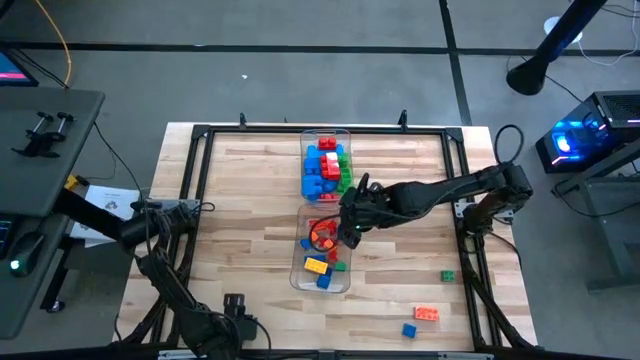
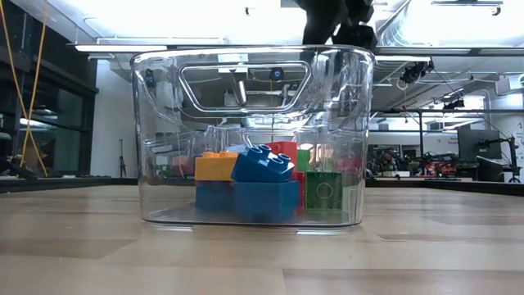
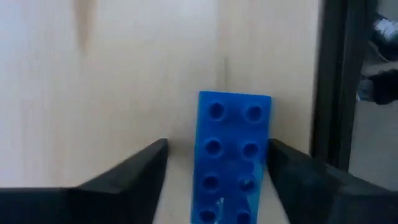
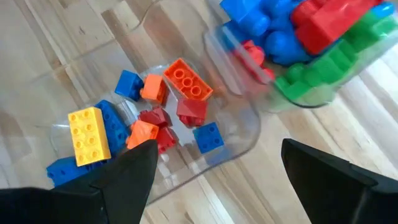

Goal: Sort blocks by size
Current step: Put the small blue game piece into the bottom transparent bin, then put the small orange game piece into the bottom transparent bin

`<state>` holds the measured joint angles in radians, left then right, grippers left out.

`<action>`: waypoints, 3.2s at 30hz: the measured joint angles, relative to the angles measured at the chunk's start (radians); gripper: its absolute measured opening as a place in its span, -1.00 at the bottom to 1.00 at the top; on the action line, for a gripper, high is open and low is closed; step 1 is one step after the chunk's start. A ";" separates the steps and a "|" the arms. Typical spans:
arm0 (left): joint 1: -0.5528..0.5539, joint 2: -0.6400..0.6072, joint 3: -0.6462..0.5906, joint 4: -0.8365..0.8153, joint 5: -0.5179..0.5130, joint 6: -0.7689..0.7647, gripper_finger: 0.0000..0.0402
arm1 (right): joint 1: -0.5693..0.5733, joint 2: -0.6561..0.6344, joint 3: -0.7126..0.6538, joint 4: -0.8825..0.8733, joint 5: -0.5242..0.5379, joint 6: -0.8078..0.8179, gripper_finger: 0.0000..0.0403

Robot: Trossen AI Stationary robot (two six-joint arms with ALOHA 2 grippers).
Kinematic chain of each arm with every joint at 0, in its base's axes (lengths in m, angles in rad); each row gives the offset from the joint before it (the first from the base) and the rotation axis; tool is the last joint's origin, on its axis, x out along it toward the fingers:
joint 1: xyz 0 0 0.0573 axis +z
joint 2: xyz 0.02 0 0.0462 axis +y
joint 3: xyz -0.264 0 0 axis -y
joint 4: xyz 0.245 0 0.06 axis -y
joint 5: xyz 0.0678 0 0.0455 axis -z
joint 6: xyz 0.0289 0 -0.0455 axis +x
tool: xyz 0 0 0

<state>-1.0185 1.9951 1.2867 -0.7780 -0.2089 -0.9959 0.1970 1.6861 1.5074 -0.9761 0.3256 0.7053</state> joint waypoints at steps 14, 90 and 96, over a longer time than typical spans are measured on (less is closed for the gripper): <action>0.267 -0.205 -0.007 -0.216 -0.368 0.124 -0.57 | 0.136 -0.178 0.002 -0.286 0.121 0.334 0.68; 0.631 -1.115 -0.004 0.547 -0.295 0.852 0.59 | 0.528 -0.029 -0.269 -0.208 -0.135 0.457 -0.32; 0.632 -1.066 -0.005 0.464 -0.311 0.817 0.59 | 0.286 -0.110 -0.244 0.125 0.043 0.233 -0.32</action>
<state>-0.3866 0.9292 1.2816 -0.3141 -0.5195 -0.1784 0.4831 1.5765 1.2636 -0.8508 0.3682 0.9381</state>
